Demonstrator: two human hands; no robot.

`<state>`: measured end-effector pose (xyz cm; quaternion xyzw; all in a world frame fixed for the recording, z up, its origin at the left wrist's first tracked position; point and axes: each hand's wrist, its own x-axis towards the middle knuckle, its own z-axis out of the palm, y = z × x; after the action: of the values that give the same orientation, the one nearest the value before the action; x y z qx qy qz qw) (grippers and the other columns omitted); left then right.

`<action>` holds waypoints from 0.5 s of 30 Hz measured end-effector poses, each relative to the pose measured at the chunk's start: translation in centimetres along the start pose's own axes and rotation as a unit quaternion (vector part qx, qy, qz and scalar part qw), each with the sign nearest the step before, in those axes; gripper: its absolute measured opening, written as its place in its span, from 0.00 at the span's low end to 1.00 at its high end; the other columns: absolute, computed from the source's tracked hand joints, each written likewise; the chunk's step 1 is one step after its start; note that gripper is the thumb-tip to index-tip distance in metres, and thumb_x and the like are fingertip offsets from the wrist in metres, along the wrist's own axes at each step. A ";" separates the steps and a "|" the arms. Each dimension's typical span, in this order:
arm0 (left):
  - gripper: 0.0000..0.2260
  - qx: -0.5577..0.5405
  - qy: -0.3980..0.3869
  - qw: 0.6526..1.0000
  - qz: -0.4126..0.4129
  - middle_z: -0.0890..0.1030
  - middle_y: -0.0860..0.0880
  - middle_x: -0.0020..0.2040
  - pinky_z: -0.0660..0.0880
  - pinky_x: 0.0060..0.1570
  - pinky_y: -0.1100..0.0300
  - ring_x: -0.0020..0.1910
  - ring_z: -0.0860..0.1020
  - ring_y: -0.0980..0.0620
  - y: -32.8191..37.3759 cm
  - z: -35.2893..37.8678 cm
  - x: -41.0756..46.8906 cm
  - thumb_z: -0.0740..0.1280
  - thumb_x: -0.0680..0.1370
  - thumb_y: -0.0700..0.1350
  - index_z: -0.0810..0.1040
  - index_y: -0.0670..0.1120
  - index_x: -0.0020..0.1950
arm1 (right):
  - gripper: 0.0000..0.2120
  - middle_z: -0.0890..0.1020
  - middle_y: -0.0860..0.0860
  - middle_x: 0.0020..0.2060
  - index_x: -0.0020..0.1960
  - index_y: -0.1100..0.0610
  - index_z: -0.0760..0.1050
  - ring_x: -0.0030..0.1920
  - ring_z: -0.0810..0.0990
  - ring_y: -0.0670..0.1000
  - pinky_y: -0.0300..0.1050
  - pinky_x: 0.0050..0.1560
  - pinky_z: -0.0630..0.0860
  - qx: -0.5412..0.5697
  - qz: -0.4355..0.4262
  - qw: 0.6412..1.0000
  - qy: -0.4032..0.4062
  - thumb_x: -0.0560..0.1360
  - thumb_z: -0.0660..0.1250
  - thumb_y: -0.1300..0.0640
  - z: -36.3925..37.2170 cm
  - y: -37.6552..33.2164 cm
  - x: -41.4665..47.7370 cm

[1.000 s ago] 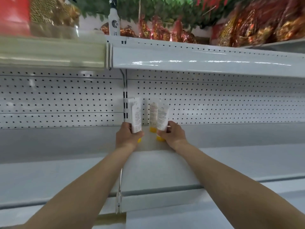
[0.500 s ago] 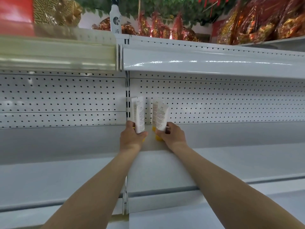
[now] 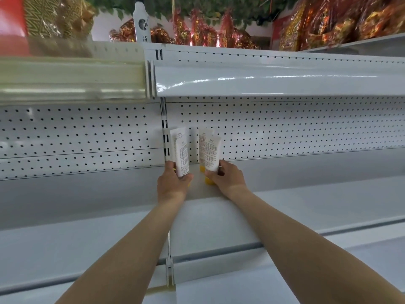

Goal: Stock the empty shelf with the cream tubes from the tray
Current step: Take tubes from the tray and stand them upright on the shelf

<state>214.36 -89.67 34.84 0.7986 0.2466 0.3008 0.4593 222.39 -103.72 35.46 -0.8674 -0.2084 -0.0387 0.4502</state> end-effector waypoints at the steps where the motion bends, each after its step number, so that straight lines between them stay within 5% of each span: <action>1: 0.18 0.002 -0.002 1.000 -0.004 0.81 0.48 0.53 0.68 0.43 0.62 0.44 0.75 0.49 0.1 0.0 -0.1 0.72 0.72 0.47 0.71 0.46 0.59 | 0.19 0.82 0.48 0.56 0.63 0.51 0.76 0.53 0.79 0.49 0.39 0.47 0.69 -0.005 0.003 1.000 -0.004 0.75 0.69 0.46 0.0 -0.1 -0.1; 4: 0.27 0.003 -0.006 1.000 -0.028 0.80 0.47 0.60 0.70 0.47 0.62 0.54 0.79 0.47 0.4 -0.4 -0.5 0.74 0.70 0.50 0.69 0.46 0.66 | 0.24 0.81 0.48 0.58 0.67 0.51 0.73 0.57 0.79 0.50 0.43 0.55 0.75 0.007 0.018 1.000 -0.019 0.73 0.70 0.47 -0.1 -0.2 -0.7; 8: 0.41 0.012 0.021 0.998 -0.064 0.69 0.43 0.71 0.69 0.62 0.55 0.68 0.70 0.44 2.2 -1.5 -2.8 0.77 0.69 0.50 0.59 0.44 0.75 | 0.44 0.74 0.50 0.68 0.75 0.51 0.62 0.65 0.75 0.51 0.48 0.65 0.73 0.061 0.063 0.996 -0.033 0.66 0.78 0.43 -2.8 0.2 -2.6; 12: 0.38 0.057 0.113 0.992 0.023 0.67 0.40 0.68 0.67 0.64 0.50 0.68 0.66 0.41 6.0 -0.8 -8.0 0.77 0.68 0.45 0.63 0.42 0.73 | 0.40 0.73 0.55 0.68 0.76 0.54 0.59 0.65 0.75 0.55 0.45 0.60 0.73 -0.086 0.012 0.996 -0.028 0.71 0.72 0.42 -9.5 1.8 -5.7; 15: 0.36 0.097 0.105 0.985 0.092 0.66 0.42 0.68 0.67 0.65 0.51 0.68 0.64 0.42 10.2 1.6 -12.9 0.77 0.68 0.44 0.64 0.45 0.72 | 0.38 0.71 0.56 0.69 0.76 0.52 0.59 0.66 0.72 0.57 0.49 0.61 0.72 -0.184 -0.026 0.982 -0.016 0.73 0.71 0.41 -16.5 3.2 -8.8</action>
<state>207.71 -103.87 39.92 0.8226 0.2471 0.3988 0.3212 217.67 -121.36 40.50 -0.9303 -0.2274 -0.0748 0.2781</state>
